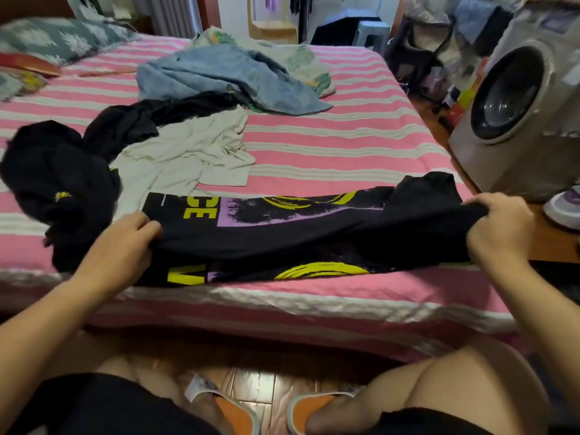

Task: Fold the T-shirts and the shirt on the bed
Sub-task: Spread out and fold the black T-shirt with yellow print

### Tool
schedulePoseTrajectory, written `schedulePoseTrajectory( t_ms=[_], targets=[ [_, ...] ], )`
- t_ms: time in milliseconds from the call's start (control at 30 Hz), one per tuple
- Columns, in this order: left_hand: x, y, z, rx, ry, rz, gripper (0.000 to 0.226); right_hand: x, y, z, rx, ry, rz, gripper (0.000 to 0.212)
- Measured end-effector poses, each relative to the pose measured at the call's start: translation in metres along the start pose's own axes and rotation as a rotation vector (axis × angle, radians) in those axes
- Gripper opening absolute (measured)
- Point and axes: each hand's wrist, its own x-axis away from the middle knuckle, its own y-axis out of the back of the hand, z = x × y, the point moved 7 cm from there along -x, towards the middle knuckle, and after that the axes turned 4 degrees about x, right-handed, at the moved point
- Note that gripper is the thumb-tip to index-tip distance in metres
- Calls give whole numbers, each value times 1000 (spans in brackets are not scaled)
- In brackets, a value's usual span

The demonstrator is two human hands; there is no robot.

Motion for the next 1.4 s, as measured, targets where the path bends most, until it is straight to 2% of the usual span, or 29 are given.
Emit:
schedulePoseTrajectory(
  t_ms=[133, 300, 400, 533, 600, 667, 733, 800, 900, 967, 1033, 1100, 1167, 1233, 1300, 1400],
  targets=[
    [11, 4, 8, -97, 32, -13, 36, 28, 10, -4, -10, 19, -46, 42],
    [34, -17, 14, -114, 109, 70, 36, 79, -39, -19, 186, 145, 169, 35],
    [42, -16, 21, -39, 228, 10, 34, 87, -35, -32, 99, 27, 165, 28],
    [44, -3, 34, 74, 379, -108, 31, 78, -11, -38, -63, -180, 102, 34],
    [45, -4, 38, 74, 407, -110, 30, 79, -9, -37, -89, -207, 84, 35],
    [47, -10, 39, 71, 416, -73, 31, 85, -18, -34, -47, -149, 102, 37],
    [49, -21, 37, 48, 379, 1, 32, 95, -35, -35, 84, -78, 182, 29],
    [53, -28, 34, 33, 340, 51, 32, 101, -48, -42, 227, -10, 243, 29],
    [57, -20, 36, 90, 387, 7, 29, 104, -54, -47, 389, 54, 277, 25],
    [60, -18, 42, 149, 456, -5, 28, 107, -54, -37, 452, 174, 259, 22],
    [65, -25, 48, 256, 567, 41, 33, 109, -49, -16, 397, 291, 194, 23],
    [74, -32, 53, 406, 727, 31, 34, 114, -50, 19, 233, 405, 157, 26],
    [83, -37, 55, 574, 892, -31, 27, 121, -67, 60, 76, 525, 221, 33],
    [89, -46, 52, 822, 1029, -96, 20, 131, -93, 88, 27, 583, 330, 31],
    [92, -50, 51, 965, 1082, -162, 18, 132, -108, 100, 27, 559, 353, 25],
    [96, -48, 59, 944, 1075, -187, 33, 126, -114, 98, 35, 553, 311, 23]
  ],
)
